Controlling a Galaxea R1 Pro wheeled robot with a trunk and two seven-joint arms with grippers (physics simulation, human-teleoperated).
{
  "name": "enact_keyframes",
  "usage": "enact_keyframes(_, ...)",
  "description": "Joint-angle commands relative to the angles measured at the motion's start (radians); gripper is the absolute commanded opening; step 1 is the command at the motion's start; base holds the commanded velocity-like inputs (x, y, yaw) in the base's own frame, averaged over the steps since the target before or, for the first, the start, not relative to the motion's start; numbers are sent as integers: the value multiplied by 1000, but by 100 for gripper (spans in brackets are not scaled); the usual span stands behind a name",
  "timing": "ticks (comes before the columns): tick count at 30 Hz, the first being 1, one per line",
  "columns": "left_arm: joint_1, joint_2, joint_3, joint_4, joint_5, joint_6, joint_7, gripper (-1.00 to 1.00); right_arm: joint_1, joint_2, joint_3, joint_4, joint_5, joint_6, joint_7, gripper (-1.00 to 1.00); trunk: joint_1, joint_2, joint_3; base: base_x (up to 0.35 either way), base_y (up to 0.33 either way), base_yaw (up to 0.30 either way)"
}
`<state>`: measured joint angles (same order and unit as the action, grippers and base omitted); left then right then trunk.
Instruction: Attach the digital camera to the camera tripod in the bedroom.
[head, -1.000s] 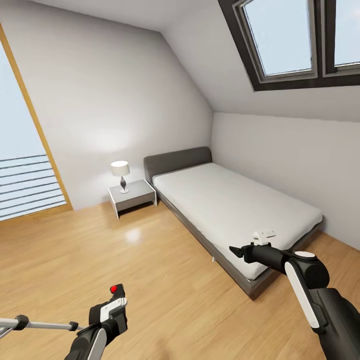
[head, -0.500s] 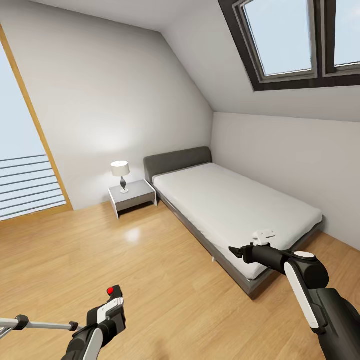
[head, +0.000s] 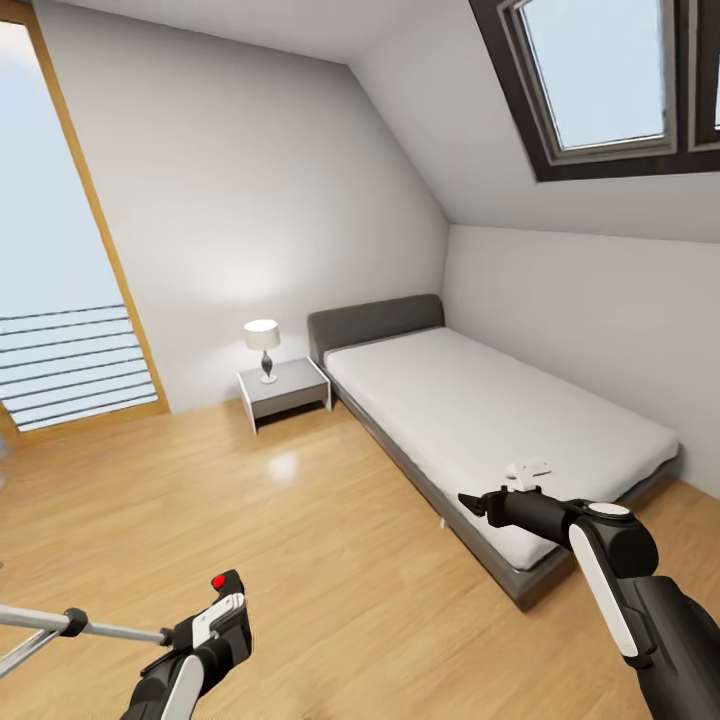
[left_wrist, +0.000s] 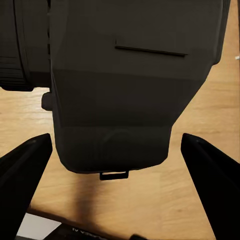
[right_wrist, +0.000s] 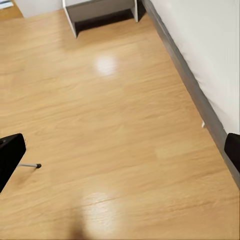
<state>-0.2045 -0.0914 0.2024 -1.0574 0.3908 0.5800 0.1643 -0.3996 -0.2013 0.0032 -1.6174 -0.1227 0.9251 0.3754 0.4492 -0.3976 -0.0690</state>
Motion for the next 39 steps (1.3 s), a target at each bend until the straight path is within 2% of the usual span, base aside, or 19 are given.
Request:
enact_keyframes(1,-1,0,2,-1,11,5,7,-100,-1,-1,0,-1,-9,6,-4,100,1,-2,-2,71,-18,258)
enact_keyframes(14,-1,5,8,6,11,4,4,-100,-1,-1,0,-1,-8,4,-4,100,1,-2,-2,235,-87,216)
enact_keyframes(39,-1,19,12,8,20,4,0,-100,-1,0,3,-1,-8,1,-6,100,1,-2,-2,317,-54,18)
